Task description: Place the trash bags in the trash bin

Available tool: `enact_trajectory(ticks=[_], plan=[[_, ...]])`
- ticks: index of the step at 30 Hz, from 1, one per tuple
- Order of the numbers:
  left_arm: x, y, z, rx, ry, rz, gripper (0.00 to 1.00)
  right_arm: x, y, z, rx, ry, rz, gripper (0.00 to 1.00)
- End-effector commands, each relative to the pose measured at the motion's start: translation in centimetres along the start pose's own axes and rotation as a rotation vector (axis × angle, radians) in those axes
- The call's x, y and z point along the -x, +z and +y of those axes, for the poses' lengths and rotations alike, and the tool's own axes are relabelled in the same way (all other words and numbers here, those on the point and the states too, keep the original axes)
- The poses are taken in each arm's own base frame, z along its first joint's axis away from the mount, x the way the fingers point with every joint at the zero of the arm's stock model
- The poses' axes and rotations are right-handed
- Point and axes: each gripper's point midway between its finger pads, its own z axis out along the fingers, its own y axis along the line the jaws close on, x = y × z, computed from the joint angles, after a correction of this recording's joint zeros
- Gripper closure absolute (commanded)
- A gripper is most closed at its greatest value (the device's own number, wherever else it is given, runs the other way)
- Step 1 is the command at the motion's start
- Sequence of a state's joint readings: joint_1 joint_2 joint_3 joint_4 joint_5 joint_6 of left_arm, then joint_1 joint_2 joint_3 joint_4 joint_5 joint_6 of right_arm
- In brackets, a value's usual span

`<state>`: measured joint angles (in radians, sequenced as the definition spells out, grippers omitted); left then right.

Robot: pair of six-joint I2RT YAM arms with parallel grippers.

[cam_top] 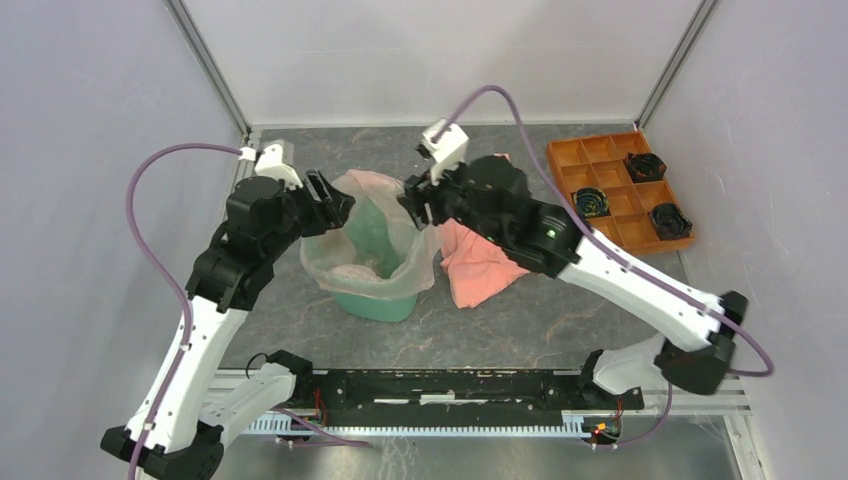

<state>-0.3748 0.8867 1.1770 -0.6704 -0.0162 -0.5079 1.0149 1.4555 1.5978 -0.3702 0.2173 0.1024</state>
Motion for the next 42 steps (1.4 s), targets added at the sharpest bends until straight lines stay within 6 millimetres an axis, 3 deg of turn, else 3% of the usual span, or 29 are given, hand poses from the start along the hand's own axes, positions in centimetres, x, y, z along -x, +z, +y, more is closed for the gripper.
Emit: enact_trajectory(ticks=[1,3,7,10,14,18,22,24,28,33,36,38,42], plan=[[5.5,-2.8,1.5,0.121,0.002,-0.204,0.28,-0.6,-2.8,-2.6,-0.102,-0.016,-0.074,0.31],[6.2,-3.5,3.5,0.226,0.005,-0.229,0.20,-2.2,-3.8,-4.7,-0.193,-0.023,-0.060,0.28],[7.0,-4.5,8.5,0.465,0.011,-0.245,0.16,-6.2,-4.5,-9.1,-0.331,0.012,0.034,0.29],[6.2,-3.1,10.8,0.489,-0.004,-0.188,0.12,-8.4,-4.1,-9.5,-0.291,0.040,0.083,0.29],[2.0,1.5,12.2,0.395,-0.049,0.006,0.15,-10.2,-2.9,-8.1,-0.204,0.039,0.105,0.29],[-1.4,4.4,12.1,0.256,-0.138,0.063,0.19,-11.9,-1.4,-7.6,-0.174,0.034,0.150,0.29],[-6.4,6.5,10.8,0.092,-0.241,0.148,0.26,-13.1,0.5,-5.6,-0.074,0.056,0.175,0.29],[-8.4,6.8,10.1,0.025,-0.288,0.194,0.29,-13.7,1.3,-4.9,-0.039,0.060,0.180,0.29],[-11.4,6.5,10.9,0.043,-0.342,0.239,0.34,-15.0,3.1,-4.4,-0.012,0.060,0.201,0.29],[-12.7,5.1,11.8,0.118,-0.389,0.217,0.39,-16.4,4.8,-3.3,0.035,0.084,0.217,0.29],[-12.2,3.7,13.0,0.221,-0.396,0.174,0.31,-16.6,5.1,-3.3,0.032,0.085,0.234,0.29],[-11.4,3.0,12.6,0.220,-0.416,0.124,0.25,-16.4,4.9,-3.9,0.001,0.068,0.237,0.29],[-11.9,2.5,10.9,0.133,-0.519,0.099,0.26,-16.0,4.3,-4.8,-0.039,0.042,0.231,0.28]])
